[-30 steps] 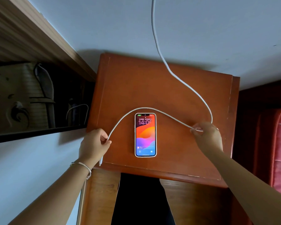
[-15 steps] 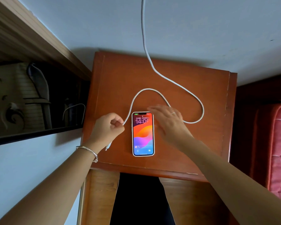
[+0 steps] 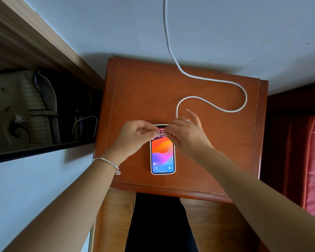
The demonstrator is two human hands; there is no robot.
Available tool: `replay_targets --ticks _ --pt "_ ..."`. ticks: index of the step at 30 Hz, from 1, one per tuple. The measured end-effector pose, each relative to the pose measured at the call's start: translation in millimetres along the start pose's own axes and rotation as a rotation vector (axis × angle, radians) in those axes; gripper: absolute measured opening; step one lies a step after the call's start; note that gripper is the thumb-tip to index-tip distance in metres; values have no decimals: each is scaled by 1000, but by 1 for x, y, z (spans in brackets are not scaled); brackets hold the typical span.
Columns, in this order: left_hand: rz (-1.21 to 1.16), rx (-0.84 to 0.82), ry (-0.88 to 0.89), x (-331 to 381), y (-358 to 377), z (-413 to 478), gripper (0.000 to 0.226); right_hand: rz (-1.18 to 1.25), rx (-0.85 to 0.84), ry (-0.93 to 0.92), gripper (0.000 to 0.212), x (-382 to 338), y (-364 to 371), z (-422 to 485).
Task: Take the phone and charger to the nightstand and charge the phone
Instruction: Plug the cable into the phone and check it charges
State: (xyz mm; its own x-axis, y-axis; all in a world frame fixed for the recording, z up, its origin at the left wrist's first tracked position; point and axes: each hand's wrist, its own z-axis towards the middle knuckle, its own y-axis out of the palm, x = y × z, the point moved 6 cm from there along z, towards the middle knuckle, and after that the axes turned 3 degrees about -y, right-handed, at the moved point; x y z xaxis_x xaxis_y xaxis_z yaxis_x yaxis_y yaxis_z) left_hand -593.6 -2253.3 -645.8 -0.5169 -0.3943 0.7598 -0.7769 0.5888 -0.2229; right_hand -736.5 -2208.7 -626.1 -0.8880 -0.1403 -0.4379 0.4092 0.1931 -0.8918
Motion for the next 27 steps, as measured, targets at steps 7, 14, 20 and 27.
replay_targets --ticks 7,14,20,27 --pt "-89 289 -153 -25 -24 -3 17 351 100 495 16 50 3 -35" --pt "-207 261 -359 -60 -15 -13 24 850 137 920 19 72 39 -69" --pt "-320 188 -524 -71 4 -20 22 948 89 936 23 62 56 -66" --pt "-348 158 -560 -73 20 -21 21 1011 8 1037 23 53 72 -55"
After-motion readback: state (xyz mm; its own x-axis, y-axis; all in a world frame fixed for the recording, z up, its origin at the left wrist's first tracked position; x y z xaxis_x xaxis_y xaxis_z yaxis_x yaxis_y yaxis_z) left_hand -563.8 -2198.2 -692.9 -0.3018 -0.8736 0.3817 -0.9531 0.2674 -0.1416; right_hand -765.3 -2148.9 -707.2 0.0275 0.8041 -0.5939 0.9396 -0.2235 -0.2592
